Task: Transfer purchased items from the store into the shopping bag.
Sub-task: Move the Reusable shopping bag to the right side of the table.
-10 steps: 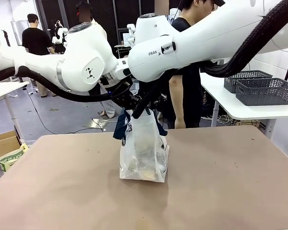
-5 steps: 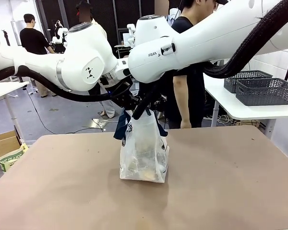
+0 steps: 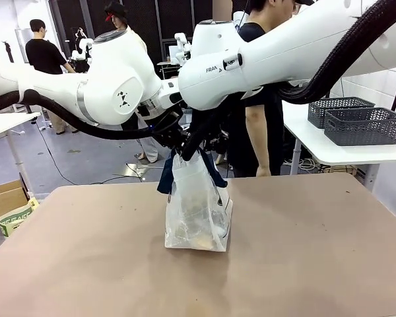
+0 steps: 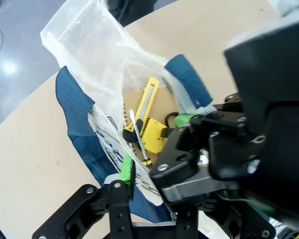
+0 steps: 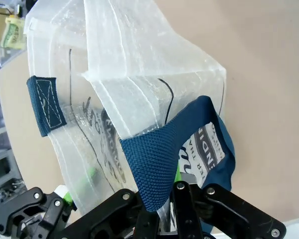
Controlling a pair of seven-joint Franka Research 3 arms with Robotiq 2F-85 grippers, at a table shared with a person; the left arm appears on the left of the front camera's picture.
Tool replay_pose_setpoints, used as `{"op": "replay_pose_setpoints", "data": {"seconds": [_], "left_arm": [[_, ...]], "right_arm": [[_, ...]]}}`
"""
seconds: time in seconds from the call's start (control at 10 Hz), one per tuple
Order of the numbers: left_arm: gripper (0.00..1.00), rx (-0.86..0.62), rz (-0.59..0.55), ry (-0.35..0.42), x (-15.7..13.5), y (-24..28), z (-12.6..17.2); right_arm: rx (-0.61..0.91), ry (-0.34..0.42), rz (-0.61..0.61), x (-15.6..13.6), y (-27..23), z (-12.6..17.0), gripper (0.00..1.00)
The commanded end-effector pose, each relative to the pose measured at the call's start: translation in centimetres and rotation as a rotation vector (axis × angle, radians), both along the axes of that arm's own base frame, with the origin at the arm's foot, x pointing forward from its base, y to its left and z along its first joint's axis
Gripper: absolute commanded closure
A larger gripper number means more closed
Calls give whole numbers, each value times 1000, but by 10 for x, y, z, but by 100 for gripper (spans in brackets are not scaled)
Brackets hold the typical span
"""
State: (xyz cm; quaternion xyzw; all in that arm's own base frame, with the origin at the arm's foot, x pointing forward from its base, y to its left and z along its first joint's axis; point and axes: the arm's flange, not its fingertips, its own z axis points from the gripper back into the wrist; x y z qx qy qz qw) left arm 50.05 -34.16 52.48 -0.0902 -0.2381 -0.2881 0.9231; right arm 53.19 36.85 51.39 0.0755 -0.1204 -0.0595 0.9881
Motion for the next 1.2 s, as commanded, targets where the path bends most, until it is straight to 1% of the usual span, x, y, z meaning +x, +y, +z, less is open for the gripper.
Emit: {"op": "replay_pose_setpoints", "data": {"seconds": [0.0, 0.2, 0.4, 0.5, 0.8, 1.1], "left_arm": [[0, -44, -23, 22, -10, 9, 9], [0, -85, -42, 42, -19, 15, 18], [0, -117, -47, 42, -26, 21, 24], [0, -139, -50, 65, -29, 21, 28], [0, -155, -67, 124, -28, 14, 23], [0, -136, -86, 145, -32, 10, 21]], "right_arm": [[31, -1, 21, -4, -3, -2, 100], [33, 1, 21, -3, -4, -2, 100], [31, 2, 21, -2, -4, -3, 100], [31, 4, 16, -4, -3, -2, 100], [29, -1, 14, -3, -4, -1, 100], [27, -2, 15, -3, -4, 0, 100]]}}
